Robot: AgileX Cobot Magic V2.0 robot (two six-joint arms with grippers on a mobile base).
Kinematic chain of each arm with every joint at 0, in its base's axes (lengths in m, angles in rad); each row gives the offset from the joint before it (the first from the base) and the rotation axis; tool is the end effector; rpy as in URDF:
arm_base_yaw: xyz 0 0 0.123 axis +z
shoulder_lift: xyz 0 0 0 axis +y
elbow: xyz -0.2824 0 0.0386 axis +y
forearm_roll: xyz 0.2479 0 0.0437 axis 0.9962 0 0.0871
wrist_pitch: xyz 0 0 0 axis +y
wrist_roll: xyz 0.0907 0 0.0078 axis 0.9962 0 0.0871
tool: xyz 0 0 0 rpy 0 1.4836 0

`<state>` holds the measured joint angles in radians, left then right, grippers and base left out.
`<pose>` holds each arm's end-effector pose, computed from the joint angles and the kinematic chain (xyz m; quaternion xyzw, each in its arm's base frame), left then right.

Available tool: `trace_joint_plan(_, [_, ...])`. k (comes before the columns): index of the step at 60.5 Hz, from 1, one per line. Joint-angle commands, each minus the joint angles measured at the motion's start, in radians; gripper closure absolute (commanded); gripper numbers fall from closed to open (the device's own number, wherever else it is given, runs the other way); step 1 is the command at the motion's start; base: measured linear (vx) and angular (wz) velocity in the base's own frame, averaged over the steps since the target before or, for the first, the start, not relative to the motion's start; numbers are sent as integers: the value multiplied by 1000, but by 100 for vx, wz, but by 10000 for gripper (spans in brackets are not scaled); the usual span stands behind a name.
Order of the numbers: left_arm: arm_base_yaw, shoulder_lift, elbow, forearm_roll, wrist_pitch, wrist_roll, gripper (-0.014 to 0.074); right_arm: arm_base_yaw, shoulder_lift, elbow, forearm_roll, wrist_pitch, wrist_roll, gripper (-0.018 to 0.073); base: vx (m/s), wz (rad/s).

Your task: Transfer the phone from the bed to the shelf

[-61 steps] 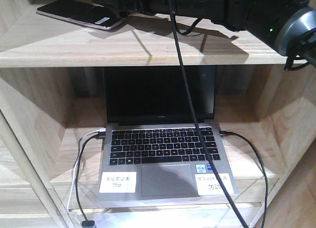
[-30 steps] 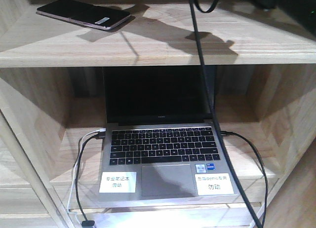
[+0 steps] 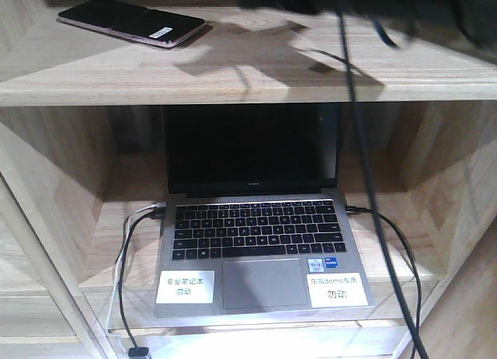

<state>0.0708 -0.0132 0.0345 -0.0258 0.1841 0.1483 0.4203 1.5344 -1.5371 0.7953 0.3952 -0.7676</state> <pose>0.0562 0.0035 0.1854 0.0211 0.7473 0.0625 0.6612 0.3202 0.1706 0.4340 -0.2503 0.7281 0.2324 0.5943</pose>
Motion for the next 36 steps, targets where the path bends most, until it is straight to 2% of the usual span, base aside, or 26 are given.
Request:
trace_joint_plan(1, [-2, -14, -22, -9, -72, -6, 595, -4, -132, 97, 10, -168, -8, 565, 0, 0])
trace_joint_plan(9, [-2, -14, -22, -9, -72, -6, 595, -4, -267, 268, 14, -231, -8, 565, 0, 0])
trace_joint_plan(36, [-2, -14, -22, -9, -72, -6, 595, -4, -806, 724, 32, -231, -5, 565, 0, 0])
